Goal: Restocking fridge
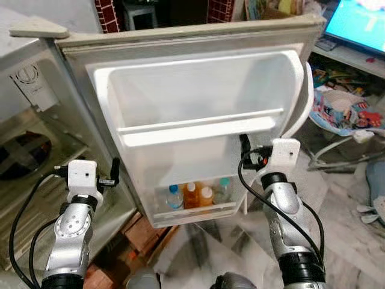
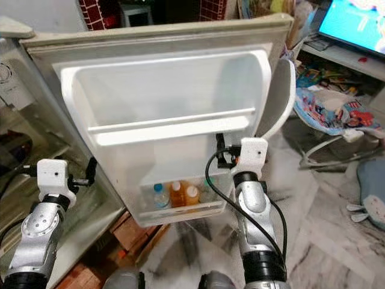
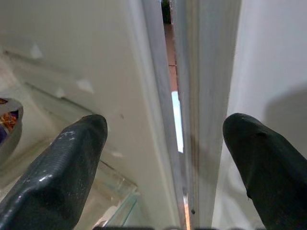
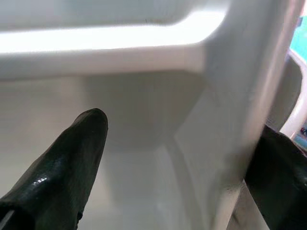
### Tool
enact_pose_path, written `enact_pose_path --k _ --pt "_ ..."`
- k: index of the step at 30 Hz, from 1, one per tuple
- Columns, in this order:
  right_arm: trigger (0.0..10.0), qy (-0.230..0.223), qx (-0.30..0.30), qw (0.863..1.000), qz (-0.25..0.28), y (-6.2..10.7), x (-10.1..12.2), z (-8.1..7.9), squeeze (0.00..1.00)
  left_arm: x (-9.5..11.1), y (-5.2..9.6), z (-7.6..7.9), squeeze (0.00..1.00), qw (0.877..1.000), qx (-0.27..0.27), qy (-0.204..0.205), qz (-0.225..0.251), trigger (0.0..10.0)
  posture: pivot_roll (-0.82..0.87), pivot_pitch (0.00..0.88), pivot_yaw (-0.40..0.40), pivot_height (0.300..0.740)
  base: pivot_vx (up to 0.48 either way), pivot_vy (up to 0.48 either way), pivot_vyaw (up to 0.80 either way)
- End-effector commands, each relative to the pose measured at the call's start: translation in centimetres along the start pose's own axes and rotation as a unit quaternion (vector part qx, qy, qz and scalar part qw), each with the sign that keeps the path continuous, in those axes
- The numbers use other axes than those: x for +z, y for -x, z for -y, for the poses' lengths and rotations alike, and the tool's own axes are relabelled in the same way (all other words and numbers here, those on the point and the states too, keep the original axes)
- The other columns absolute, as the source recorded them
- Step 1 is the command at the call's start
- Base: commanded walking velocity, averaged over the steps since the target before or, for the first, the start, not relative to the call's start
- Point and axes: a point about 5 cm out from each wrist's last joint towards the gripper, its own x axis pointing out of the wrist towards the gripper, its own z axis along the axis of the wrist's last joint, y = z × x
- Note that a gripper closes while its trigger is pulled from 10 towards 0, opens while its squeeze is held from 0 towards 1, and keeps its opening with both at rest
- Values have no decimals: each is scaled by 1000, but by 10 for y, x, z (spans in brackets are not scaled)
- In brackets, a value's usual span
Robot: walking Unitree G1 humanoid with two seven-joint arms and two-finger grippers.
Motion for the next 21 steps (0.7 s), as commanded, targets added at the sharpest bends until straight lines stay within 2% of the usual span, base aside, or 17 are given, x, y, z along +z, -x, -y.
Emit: enact_pose_path --k 1,4,5,6,9,10,16,21 --pt "10000 -8 26 1000 -15 2 -4 -7 0 -1 -1 3 0 1000 -8 -8 0 10000 126 0 -33 740 0 0 0" --pt "10000 6 45 999 -19 6 -8 -12 0 0 -3 5 0 1000 -10 -6 -3 10000 125 0 -34 740 0 0 0" --pt "10000 18 51 998 -31 7 -12 -14 0 0 -4 6 0 1000 -9 -4 -4 10000 124 0 -35 740 0 -304 0" --pt "10000 10 64 997 -48 8 -16 -16 0 -1 -4 7 0 1000 -10 -4 -4 10000 124 0 -35 740 0 -304 0" --pt "10000 7 56 996 -66 7 -20 -12 0 -2 -5 9 0 1000 -12 -7 -4 10000 117 0 -33 740 -80 -309 0" --pt "10000 19 46 996 -73 6 -23 -10 0 -1 -5 9 0 1000 -13 -7 -4 10000 114 0 -30 740 -251 -315 0" --pt "10000 23 41 996 -74 3 -24 -9 0 0 -6 7 0 1000 -10 -14 2 10000 110 0 -27 740 0 -346 0" --pt "10000 31 52 996 -69 1 -20 -15 0 1 -9 2 0 1000 -10 -13 4 10000 110 0 -28 740 0 -478 0"
